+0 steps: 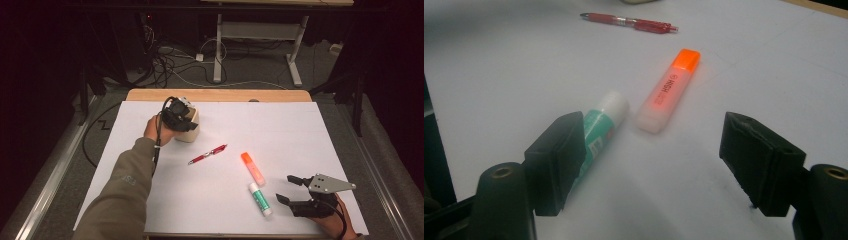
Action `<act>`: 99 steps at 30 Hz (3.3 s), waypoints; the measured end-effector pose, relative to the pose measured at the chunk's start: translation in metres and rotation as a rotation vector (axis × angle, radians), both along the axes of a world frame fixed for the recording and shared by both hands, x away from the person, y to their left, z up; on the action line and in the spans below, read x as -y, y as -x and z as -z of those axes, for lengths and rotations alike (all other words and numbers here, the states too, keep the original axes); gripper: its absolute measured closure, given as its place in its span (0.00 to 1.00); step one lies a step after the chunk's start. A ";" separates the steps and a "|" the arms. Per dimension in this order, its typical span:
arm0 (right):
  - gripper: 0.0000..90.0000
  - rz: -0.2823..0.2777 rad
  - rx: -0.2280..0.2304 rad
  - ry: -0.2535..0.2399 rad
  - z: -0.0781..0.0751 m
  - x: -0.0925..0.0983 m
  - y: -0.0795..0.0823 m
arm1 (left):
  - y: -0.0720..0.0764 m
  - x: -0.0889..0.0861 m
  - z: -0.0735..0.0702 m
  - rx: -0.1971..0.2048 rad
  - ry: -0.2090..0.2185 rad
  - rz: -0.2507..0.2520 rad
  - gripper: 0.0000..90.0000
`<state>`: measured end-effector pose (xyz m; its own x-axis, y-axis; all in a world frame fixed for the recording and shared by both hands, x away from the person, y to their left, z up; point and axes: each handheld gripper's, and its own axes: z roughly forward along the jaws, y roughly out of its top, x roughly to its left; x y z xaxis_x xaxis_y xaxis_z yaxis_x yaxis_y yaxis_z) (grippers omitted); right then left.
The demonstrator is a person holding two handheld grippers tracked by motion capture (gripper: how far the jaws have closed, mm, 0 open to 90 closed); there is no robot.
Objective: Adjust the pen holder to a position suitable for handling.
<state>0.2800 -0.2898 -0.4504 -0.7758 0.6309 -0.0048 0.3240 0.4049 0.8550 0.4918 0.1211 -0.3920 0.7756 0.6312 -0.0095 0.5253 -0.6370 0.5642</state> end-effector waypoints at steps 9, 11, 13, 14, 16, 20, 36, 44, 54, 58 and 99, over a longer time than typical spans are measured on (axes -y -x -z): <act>0.30 0.011 -0.008 0.001 0.001 0.002 -0.001 | 0.004 0.046 -0.002 -0.029 0.014 -0.079 0.79; 0.30 0.012 -0.014 0.001 0.001 0.002 -0.001 | 0.004 0.055 -0.002 -0.032 0.011 -0.130 0.79; 0.31 0.017 -0.019 0.011 0.001 0.002 -0.001 | 0.005 0.062 -0.002 -0.037 0.018 -0.165 0.79; 0.31 0.018 -0.020 0.005 0.001 0.002 -0.001 | 0.005 0.066 -0.002 -0.034 0.018 -0.174 0.79; 0.31 0.015 -0.019 0.005 0.001 0.002 -0.001 | 0.005 0.070 -0.002 -0.039 0.030 -0.180 0.79; 0.31 0.007 -0.020 0.009 0.001 0.001 0.000 | 0.006 0.076 -0.002 -0.040 0.038 -0.181 0.79; 0.31 0.056 0.030 0.088 -0.002 -0.002 0.002 | 0.013 0.074 -0.009 0.058 0.073 -0.181 0.64; 0.31 0.075 0.078 0.086 -0.006 0.002 0.004 | 0.038 0.062 -0.026 0.220 0.056 -0.077 0.60; 0.31 0.093 0.129 0.101 -0.006 0.002 0.005 | 0.071 0.049 -0.031 0.385 0.006 0.008 0.51; 0.31 0.108 0.140 0.108 -0.005 0.003 0.005 | 0.090 0.035 -0.027 0.462 -0.019 0.018 0.49; 0.28 0.067 0.210 0.088 -0.003 -0.008 0.011 | 0.202 -0.087 0.079 0.495 0.109 -0.012 0.20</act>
